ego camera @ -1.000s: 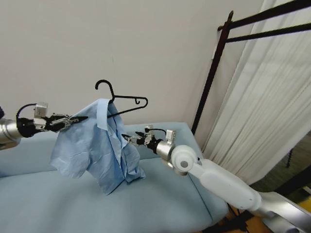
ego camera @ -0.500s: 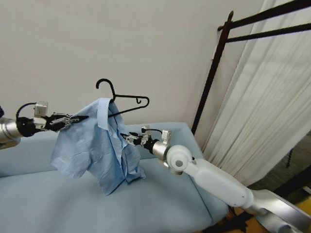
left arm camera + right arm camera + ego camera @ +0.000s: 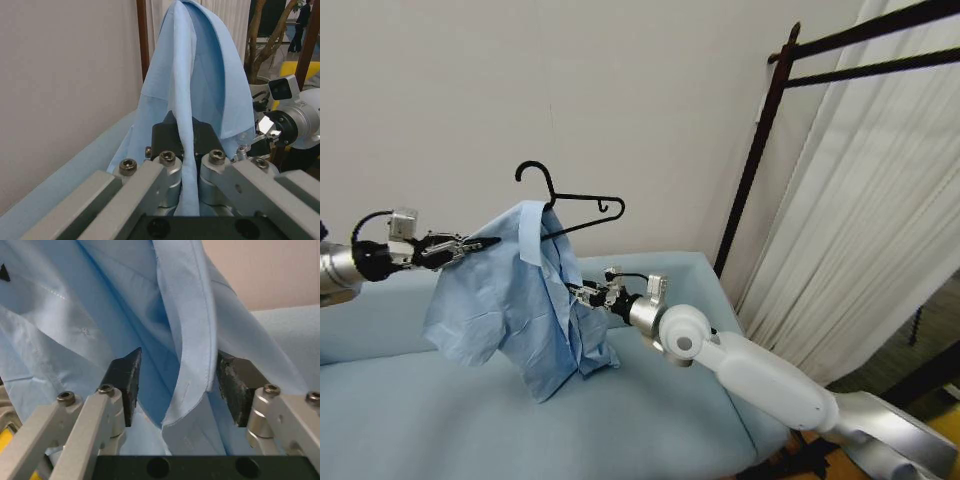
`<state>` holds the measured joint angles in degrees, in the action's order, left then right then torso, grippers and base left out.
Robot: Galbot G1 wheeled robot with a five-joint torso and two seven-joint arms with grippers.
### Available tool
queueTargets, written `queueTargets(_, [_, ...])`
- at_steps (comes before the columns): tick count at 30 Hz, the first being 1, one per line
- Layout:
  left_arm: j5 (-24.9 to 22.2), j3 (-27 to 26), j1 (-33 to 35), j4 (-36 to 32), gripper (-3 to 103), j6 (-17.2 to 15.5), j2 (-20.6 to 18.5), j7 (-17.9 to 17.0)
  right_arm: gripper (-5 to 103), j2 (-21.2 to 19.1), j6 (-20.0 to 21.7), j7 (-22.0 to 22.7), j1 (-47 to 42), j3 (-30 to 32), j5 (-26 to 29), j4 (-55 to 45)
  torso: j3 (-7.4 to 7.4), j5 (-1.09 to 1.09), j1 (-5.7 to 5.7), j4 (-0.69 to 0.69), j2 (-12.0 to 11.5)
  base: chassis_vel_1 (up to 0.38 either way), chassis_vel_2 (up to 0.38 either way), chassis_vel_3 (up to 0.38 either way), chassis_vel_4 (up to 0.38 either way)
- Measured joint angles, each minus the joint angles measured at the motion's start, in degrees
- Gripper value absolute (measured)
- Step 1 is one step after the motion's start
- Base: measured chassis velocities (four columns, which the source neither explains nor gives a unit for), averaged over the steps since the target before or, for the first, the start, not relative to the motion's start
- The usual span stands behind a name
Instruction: Pick up the clothes from the sofa and hang them on the clothes hanger.
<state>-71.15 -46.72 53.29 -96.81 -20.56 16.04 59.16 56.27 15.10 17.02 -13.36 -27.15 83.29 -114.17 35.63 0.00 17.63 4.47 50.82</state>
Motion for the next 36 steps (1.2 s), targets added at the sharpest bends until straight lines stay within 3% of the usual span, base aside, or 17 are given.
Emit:
queueTargets(2, [0.0,0.0,0.0,0.0,2,0.0,0.1,0.0,42,0.0,-0.2,-0.1,0.0,-0.3,-0.1,0.0,0.00,0.00,0.00,0.00,0.0,0.000,0.000,0.000,0.000])
queueTargets(5, [0.0,0.0,0.0,0.0,2,0.0,0.2,0.0,26,0.0,-0.5,-0.3,0.0,-0.8,-0.3,-0.1,0.00,0.00,0.00,-0.01,0.0,0.000,0.000,0.000,0.000])
queueTargets(7, [0.0,0.0,0.0,0.0,2,0.0,0.2,0.0,26,-0.1,-0.5,-0.3,0.0,-0.9,-0.3,-0.2,0.00,0.00,0.00,0.00,0.0,0.000,0.000,0.000,0.000])
queueTargets(8, [0.0,0.0,-0.1,0.0,2,0.0,0.2,0.0,15,-0.4,-0.6,-0.4,-0.1,-1.1,-0.3,-0.4,0.00,0.00,0.00,0.00,0.0,0.000,0.000,0.000,0.000])
queueTargets(13, [-0.3,0.0,-0.4,0.0,2,0.0,0.2,-0.4,2,-0.9,-0.7,-0.4,-0.3,-1.4,-0.4,-0.9,0.00,0.01,0.00,0.00,0.0,0.000,0.000,0.000,0.000])
queueTargets(23, [-0.7,-0.3,0.0,-0.5,2,0.1,0.9,-0.7,0,-2.6,-0.7,-0.3,1.7,0.1,-1.9,-0.2,0.00,0.01,0.00,-0.01,0.0,0.000,0.000,0.000,0.000])
queueTargets(36, [-0.4,-0.7,0.6,-2.9,2,0.2,2.9,-1.9,0,-8.4,0.8,-4.6,13.5,0.9,-4.9,7.2,0.00,0.02,0.00,0.00,0.0,0.000,0.000,0.000,0.000])
